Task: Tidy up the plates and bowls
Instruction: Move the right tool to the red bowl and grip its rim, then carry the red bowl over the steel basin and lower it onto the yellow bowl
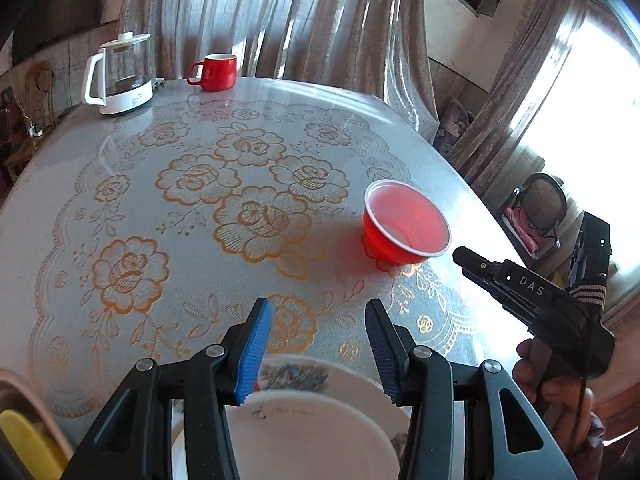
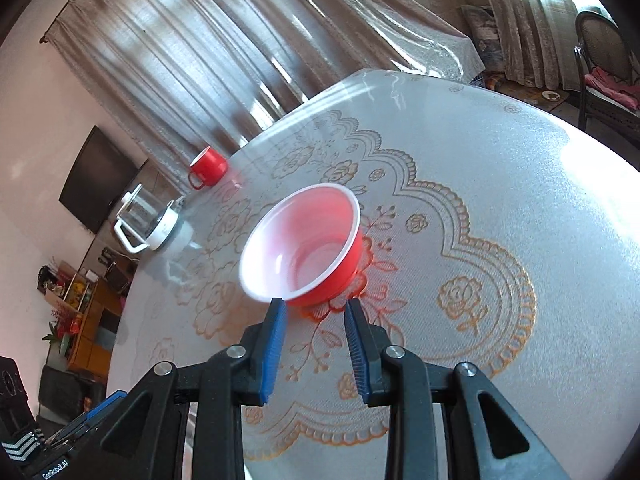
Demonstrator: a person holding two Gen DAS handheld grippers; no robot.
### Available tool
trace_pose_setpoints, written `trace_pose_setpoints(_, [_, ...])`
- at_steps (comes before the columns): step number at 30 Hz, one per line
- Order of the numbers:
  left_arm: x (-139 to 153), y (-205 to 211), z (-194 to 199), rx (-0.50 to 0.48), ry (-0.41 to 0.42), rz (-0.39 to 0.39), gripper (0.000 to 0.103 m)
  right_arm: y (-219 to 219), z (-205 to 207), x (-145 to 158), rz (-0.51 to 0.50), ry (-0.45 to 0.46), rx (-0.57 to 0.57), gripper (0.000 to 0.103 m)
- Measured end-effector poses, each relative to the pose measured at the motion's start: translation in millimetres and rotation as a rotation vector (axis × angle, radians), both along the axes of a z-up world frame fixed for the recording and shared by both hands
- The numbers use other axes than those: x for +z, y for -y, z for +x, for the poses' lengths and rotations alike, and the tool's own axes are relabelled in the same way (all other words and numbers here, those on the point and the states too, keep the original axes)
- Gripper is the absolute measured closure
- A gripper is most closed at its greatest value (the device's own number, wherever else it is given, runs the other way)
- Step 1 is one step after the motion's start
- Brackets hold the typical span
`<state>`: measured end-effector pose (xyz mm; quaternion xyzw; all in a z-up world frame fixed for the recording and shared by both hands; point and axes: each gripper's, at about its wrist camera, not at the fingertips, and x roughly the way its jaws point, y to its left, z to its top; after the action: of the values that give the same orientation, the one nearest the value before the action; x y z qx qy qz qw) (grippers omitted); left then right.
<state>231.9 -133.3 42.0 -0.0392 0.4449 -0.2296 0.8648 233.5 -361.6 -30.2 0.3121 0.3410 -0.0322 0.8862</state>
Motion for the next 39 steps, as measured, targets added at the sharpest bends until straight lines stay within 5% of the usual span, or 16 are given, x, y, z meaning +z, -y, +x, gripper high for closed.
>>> trace_pose_setpoints(11, [-20.4, 76.5, 77.7, -0.046, -0.084, -0.072, 0.065, 19.5, 49.8, -13.1, -0.04, -0.041, -0.031, 0.074])
trace_pose_setpoints(13, [-29.1, 86.7, 86.8, -0.055, -0.111, -0.061, 0.084, 18.8, 54.6, -15.6, -0.048, -0.051, -0.024, 0.079])
trace_pose_setpoints(16, [-41.1, 94.8, 91.8, -0.066, -0.152, -0.067, 0.09, 16.5, 55.3, -18.2, -0.06, -0.051, -0.008, 0.084])
trace_pose_setpoints(25, [-24.8, 73.9, 58.6, -0.074, -0.086, -0.081, 0.091, 6.4, 43.8, -17.6, -0.065, -0.048, 0.025, 0.087])
trace_pose_setpoints(39, [20.4, -18.9, -20.7, 0.043, 0.056, -0.086, 0.091, -67.7, 9.2, 18.8, -0.06, 0.037, 0.179, 0.087])
